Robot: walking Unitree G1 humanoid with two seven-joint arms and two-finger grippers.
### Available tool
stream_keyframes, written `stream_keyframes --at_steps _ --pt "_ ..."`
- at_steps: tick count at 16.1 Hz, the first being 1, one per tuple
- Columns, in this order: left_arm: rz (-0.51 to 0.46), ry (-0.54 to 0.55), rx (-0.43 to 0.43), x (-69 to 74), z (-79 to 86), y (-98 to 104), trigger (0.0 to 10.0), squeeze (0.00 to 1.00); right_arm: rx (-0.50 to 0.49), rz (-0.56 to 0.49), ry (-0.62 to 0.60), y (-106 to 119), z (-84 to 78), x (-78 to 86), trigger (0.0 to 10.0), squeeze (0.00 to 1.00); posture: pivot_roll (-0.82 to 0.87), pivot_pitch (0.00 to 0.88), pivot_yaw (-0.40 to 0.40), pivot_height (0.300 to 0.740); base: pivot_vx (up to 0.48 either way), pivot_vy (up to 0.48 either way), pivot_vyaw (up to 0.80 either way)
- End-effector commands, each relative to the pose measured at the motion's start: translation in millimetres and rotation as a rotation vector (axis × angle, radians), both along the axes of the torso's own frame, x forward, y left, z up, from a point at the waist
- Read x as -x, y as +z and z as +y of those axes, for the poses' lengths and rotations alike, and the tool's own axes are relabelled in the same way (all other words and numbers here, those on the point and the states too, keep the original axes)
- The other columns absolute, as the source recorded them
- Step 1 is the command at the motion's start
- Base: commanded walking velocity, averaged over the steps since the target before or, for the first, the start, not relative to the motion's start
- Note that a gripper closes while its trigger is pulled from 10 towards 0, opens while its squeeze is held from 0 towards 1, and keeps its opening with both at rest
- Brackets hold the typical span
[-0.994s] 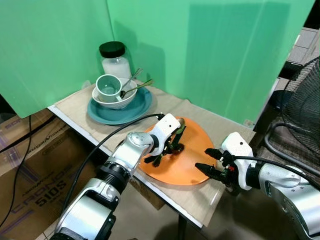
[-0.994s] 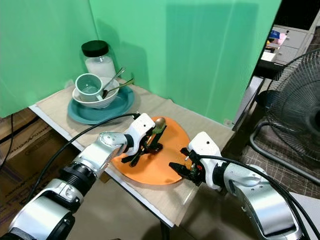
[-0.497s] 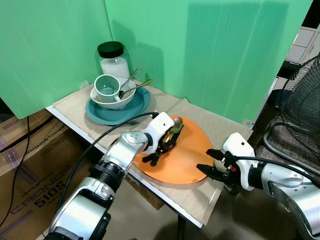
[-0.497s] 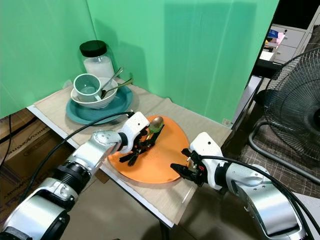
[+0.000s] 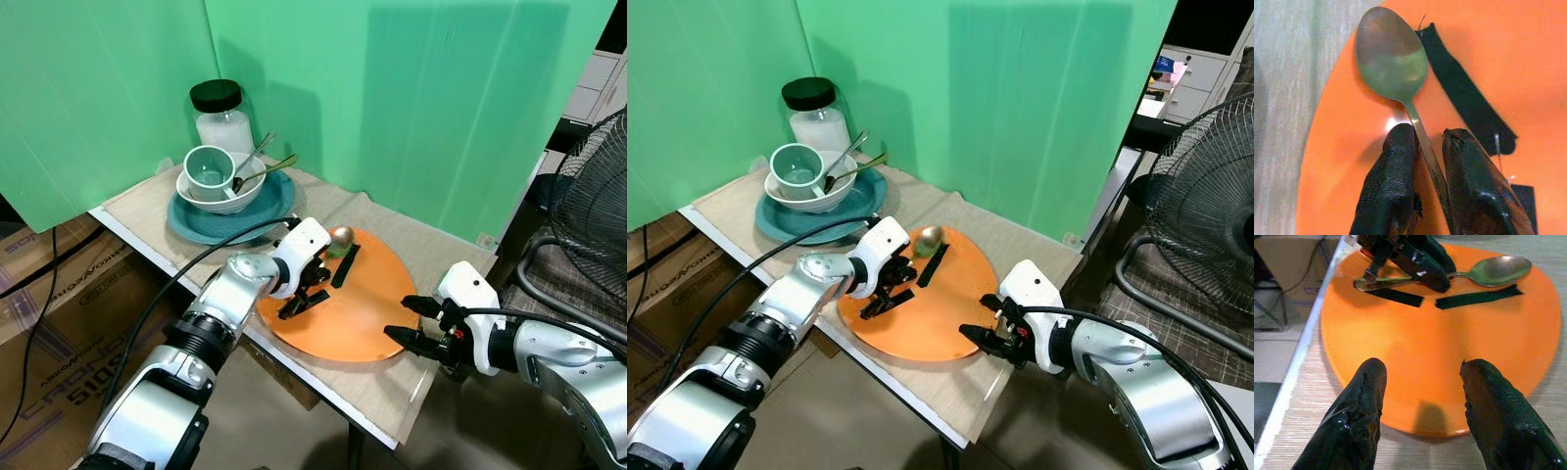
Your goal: Setting the table
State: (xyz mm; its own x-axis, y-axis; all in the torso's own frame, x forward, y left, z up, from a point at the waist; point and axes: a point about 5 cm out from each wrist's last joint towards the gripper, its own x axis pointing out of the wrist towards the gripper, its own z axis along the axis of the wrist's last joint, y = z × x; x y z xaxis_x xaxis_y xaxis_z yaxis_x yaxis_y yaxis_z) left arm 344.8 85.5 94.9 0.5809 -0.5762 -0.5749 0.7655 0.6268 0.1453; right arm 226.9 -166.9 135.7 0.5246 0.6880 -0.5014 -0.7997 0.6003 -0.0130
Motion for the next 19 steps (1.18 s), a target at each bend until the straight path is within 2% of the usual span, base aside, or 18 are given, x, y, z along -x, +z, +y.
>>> stream_keyframes --at_steps 1,3,7,9,11,15,16,17,18,19 --pt "0.054 0.029 -0.043 3.2 12.2 -12 0.0 0.0 -0.03 -0.009 0.047 5 3.4 3.4 10.0 0.0 -0.13 0.0 0.083 0.74 0.0 0.0 0.0" --pt "0.051 0.031 -0.042 2.6 12.5 -11 0.0 0.0 -0.08 0.005 0.074 7 5.5 7.5 10.0 0.0 -0.13 0.0 0.081 0.74 0.0 0.0 0.0" --pt "0.035 0.039 -0.032 0.3 14.2 -8 0.0 0.0 -0.077 0.008 0.064 3 5.6 6.6 10.0 0.0 -0.13 0.0 0.076 0.74 0.0 0.0 0.0" --pt "0.008 0.052 -0.001 -2.3 15.6 -2 0.0 0.0 -0.081 0.006 0.059 3 6.0 6.2 10.0 0.0 -0.12 0.0 0.073 0.74 0.0 0.0 0.0" --pt "-0.041 0.042 0.087 -2.8 17.4 12 0.0 0.0 -0.1 -0.023 0.024 4 7.9 2.3 10.0 0.0 -0.12 0.0 0.072 0.74 0.0 0.0 0.0" --pt "-0.127 0.087 0.246 -0.1 27.9 41 0.0 0.0 -0.151 -0.081 -0.047 9 13.9 -6.1 10.0 0.0 -0.11 0.0 0.067 0.74 0.0 0.0 0.0" --pt "-0.139 0.087 0.263 0.9 28.7 45 0.0 0.0 -0.156 -0.087 -0.053 10 14.6 -6.8 10.0 0.0 -0.11 0.0 0.067 0.74 0.0 0.0 0.0" --pt "-0.176 0.068 0.335 4.9 28.3 55 0.0 0.0 -0.171 -0.105 -0.079 11 16.1 -9.6 10.0 0.0 -0.1 0.0 0.061 0.74 0.0 0.0 0.0" --pt "-0.226 0.034 0.403 11.4 28.1 64 0.0 0.0 -0.173 -0.149 -0.152 13 16.2 -16.3 10.0 0.0 -0.1 0.0 0.057 0.74 0.0 0.0 0.0" --pt "-0.256 0.054 0.465 17.5 31.8 71 0.0 0.0 -0.198 -0.2 -0.262 15 17.5 -24.0 10.0 0.0 -0.1 0.0 0.053 0.74 0.0 0.0 0.0"
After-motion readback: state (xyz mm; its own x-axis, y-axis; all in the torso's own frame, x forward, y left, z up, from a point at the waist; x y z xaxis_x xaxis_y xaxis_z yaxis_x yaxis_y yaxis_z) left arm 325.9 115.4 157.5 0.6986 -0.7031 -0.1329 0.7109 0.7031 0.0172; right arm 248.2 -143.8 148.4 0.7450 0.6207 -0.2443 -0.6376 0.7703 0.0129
